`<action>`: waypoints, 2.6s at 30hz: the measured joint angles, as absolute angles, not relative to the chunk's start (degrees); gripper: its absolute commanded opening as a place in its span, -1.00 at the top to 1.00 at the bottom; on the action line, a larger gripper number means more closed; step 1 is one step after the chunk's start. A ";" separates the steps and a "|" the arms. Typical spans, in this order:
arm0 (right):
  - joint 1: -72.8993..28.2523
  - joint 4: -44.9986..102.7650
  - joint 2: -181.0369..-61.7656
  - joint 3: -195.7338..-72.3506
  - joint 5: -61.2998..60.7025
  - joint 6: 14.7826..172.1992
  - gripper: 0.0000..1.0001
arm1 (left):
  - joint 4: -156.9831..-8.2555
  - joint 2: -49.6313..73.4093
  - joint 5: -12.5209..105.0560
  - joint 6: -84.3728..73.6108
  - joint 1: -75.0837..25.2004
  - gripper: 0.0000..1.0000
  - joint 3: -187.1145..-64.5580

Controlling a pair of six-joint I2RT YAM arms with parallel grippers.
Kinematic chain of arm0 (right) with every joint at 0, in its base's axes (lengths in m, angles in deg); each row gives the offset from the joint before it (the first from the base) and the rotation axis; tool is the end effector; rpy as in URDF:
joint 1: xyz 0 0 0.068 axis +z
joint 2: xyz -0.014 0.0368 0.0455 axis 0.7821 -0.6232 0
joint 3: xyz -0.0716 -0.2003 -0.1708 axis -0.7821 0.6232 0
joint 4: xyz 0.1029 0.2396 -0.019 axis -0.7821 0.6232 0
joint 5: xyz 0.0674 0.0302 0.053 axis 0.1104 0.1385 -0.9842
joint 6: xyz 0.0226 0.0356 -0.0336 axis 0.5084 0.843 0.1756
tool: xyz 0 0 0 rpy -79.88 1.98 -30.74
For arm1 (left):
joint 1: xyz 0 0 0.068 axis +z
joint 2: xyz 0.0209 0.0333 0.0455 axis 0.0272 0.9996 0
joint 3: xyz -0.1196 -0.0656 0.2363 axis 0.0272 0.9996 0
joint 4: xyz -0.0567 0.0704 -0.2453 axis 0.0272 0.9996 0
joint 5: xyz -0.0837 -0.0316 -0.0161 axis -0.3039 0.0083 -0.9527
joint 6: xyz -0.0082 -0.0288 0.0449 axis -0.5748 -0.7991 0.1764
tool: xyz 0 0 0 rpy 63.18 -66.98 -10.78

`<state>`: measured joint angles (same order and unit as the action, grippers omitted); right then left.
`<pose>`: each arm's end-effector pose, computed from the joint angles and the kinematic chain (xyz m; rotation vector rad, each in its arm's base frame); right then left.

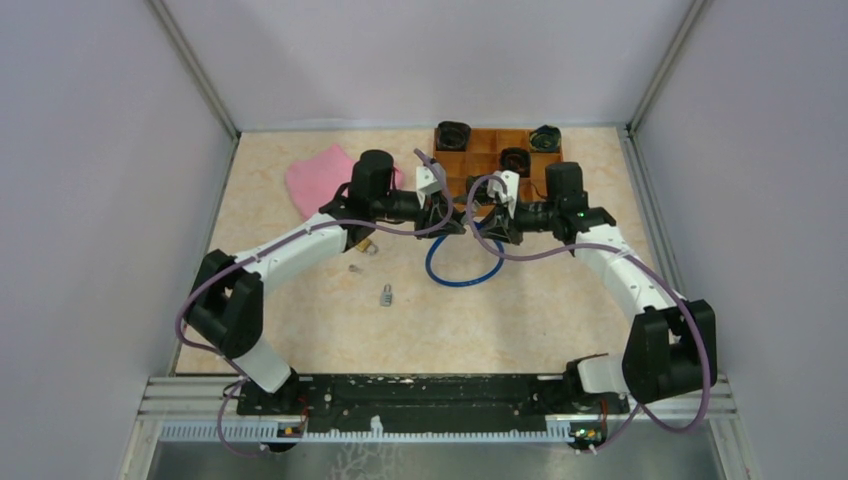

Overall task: Lock with the key
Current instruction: Lock the lock.

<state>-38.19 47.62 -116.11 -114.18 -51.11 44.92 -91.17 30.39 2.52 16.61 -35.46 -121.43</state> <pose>0.2633 0.0932 0.2832 -1.3465 1.4779 0.8229 0.2839 -0.2492 0.2971 1.3126 1.3560 -1.1496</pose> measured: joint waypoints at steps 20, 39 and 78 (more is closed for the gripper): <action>-37.91 44.23 -117.49 -112.56 -53.58 50.99 1.00 | -91.94 30.92 1.36 17.64 -35.57 0.54 -121.43; -36.73 49.74 -117.84 -114.79 -54.63 47.89 0.50 | -90.38 30.87 -2.33 24.44 -34.76 1.00 -120.52; -38.08 54.51 -109.22 -122.61 -46.94 70.19 0.24 | -90.41 30.26 1.65 25.12 -36.35 0.99 -119.21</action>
